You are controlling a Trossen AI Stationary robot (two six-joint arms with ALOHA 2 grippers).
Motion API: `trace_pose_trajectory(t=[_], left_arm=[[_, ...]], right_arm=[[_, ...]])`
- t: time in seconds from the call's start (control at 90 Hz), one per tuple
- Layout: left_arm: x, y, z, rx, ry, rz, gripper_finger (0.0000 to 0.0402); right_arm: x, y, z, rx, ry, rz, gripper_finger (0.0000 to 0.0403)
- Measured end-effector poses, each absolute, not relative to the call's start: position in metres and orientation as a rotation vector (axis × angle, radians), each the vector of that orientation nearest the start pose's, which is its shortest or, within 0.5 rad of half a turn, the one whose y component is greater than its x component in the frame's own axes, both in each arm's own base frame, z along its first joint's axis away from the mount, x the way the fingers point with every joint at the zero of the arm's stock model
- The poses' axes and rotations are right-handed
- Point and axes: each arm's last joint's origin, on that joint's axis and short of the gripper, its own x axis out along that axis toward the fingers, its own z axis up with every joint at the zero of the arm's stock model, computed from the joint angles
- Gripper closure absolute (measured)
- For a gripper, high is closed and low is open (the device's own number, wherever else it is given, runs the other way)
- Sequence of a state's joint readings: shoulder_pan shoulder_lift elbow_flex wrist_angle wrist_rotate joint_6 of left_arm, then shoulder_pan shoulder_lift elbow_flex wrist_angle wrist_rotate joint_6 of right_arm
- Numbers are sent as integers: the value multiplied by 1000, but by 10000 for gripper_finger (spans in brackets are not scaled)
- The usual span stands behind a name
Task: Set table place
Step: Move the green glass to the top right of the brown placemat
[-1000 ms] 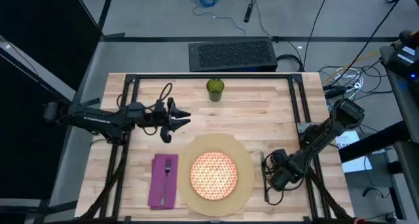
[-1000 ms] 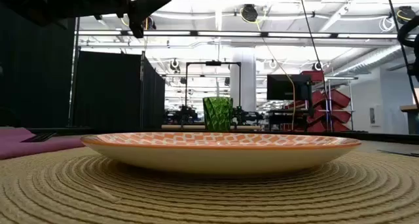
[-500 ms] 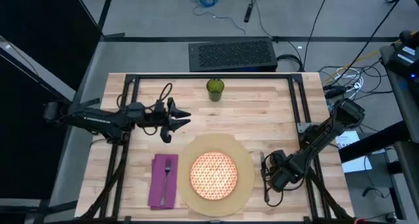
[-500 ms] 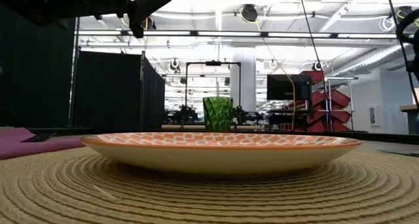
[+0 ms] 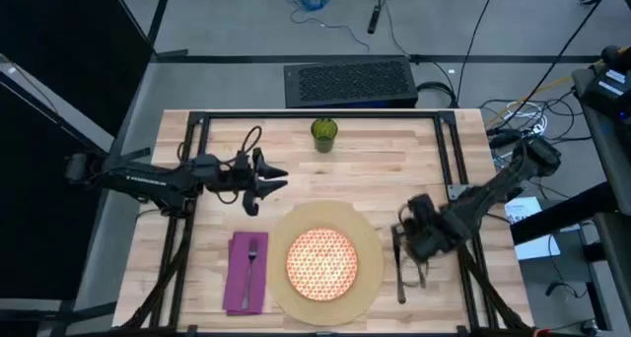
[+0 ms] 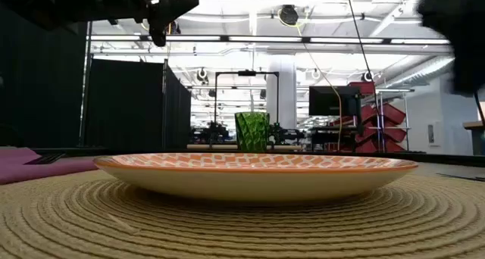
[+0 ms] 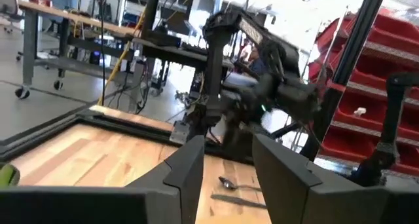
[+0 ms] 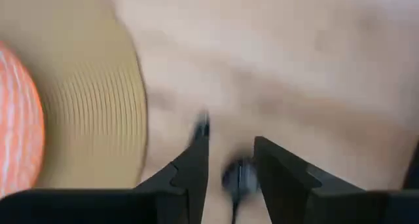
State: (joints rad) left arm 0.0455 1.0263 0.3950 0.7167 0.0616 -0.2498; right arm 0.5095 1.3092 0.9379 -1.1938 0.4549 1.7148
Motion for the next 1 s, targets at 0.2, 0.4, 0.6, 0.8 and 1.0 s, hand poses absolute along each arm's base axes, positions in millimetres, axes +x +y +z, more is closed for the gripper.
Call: trace_pose_trajectory(t=[0.2, 0.4, 0.6, 0.8, 1.0], left_arm=[[210, 9, 242, -218, -74, 7, 284], [199, 11, 246, -177, -46, 103, 284], [189, 11, 256, -151, -100, 105, 284], [186, 13, 258, -148, -107, 117, 284], [186, 15, 257, -151, -89, 128, 284]], right_arm=[[219, -3, 249, 579, 863, -916, 293], [235, -115, 270, 653, 590, -651, 293], [223, -187, 242, 852, 561, -574, 293], [256, -212, 232, 875, 592, -443, 293], [283, -229, 257, 809, 636, -441, 293]])
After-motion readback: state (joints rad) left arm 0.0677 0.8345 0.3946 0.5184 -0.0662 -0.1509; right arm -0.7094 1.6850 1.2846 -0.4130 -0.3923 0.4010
